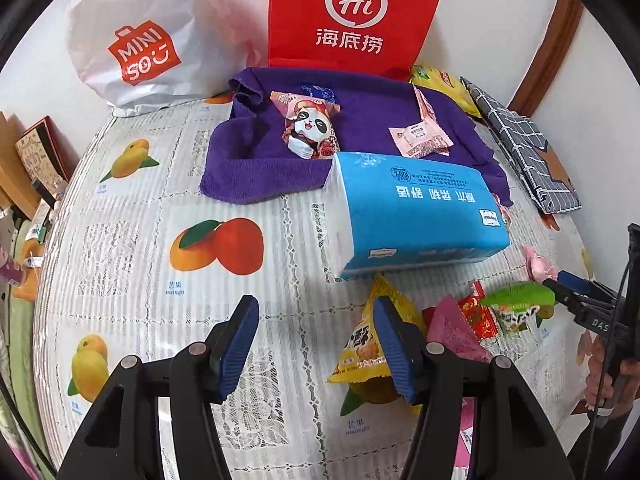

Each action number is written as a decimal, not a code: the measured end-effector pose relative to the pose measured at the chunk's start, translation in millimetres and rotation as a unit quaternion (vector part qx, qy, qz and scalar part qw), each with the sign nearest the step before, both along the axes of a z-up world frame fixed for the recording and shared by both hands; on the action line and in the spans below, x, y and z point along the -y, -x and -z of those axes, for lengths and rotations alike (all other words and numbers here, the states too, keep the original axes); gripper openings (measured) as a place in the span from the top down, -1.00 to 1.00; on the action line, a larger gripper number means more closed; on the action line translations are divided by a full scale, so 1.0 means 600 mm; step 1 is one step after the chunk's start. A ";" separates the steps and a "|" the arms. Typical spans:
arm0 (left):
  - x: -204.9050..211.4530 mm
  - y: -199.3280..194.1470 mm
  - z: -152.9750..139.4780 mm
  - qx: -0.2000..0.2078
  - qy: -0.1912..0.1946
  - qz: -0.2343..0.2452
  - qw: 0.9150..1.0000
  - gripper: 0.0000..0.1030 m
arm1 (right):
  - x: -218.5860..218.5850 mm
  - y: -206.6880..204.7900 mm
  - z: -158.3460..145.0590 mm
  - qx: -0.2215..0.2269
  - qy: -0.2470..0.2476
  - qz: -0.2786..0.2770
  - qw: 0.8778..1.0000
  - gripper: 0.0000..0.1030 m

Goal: Organize snacks
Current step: 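Move both tools back to the snack pile beside the blue tissue pack, then grasp the pink candy packet with the right tool while the left tool grasps the yellow snack bag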

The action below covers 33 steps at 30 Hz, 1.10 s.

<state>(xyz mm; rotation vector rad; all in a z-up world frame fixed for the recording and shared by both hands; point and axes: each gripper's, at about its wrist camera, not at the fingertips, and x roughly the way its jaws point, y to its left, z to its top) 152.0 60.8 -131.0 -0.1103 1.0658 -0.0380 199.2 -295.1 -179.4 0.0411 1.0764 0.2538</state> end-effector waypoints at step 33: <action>0.051 -0.009 0.029 -0.030 0.017 0.040 0.999 -0.16 | 0.000 0.019 0.013 0.062 0.029 0.026 0.997 0.30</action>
